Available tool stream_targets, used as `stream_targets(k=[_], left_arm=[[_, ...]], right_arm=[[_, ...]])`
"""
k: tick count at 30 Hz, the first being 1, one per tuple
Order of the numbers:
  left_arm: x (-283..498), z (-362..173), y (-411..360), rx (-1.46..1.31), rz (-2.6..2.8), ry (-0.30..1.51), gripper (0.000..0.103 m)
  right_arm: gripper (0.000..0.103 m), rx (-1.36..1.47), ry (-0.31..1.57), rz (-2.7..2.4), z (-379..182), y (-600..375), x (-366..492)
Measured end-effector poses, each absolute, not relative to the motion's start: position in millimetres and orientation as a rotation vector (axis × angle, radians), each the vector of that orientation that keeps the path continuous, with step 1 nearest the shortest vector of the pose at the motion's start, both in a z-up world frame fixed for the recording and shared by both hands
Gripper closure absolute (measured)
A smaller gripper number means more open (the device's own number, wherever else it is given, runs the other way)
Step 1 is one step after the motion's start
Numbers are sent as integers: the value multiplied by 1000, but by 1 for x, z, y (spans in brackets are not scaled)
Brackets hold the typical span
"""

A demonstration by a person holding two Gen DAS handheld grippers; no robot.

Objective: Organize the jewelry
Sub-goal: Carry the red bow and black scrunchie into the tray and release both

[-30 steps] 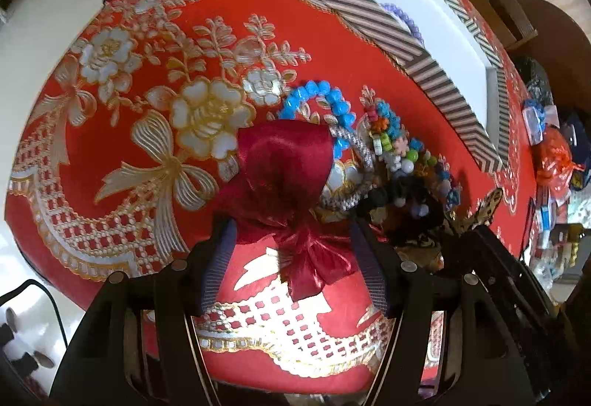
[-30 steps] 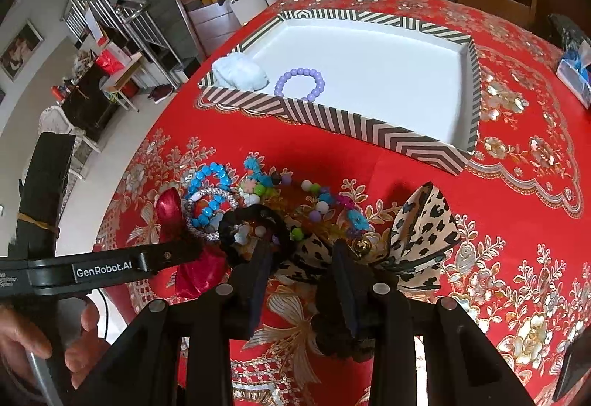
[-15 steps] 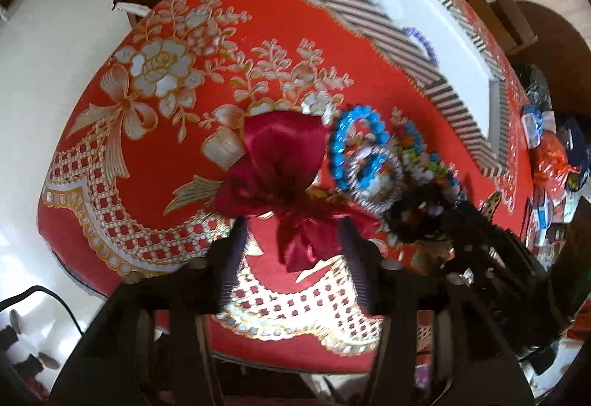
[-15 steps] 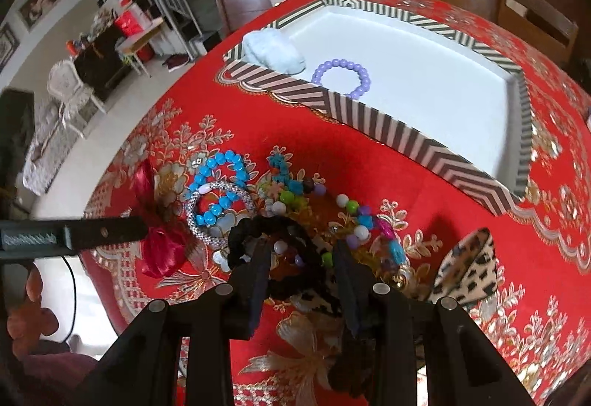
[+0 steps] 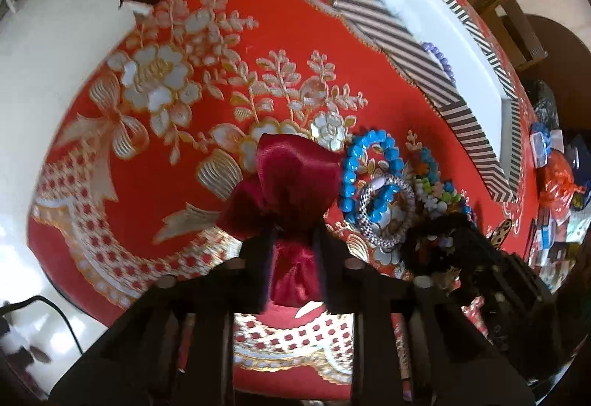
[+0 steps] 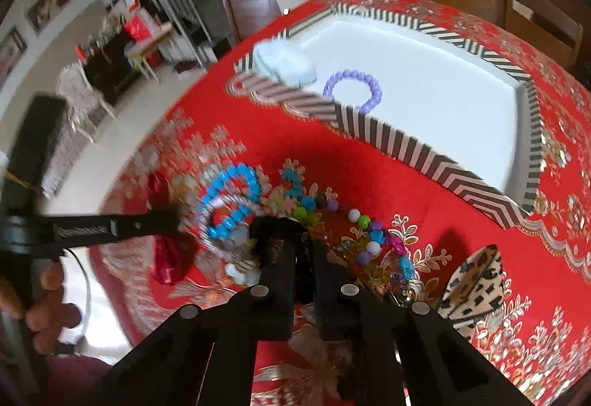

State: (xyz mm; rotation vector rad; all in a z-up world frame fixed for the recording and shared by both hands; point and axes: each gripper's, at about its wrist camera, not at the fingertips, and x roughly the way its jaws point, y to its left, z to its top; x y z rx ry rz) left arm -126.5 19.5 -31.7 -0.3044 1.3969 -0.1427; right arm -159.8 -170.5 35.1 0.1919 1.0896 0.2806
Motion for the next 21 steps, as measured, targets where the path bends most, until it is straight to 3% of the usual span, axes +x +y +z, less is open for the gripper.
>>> stream_targets(k=[4,21], left_arm=[[-123,-17,29,-285,-171,1363,94],[-71,47,-15,-161,-272,1191,95]], right_arm=[[96,282,1037,297,56,-181,-164],[96,349,952,232,88,-219,-118]])
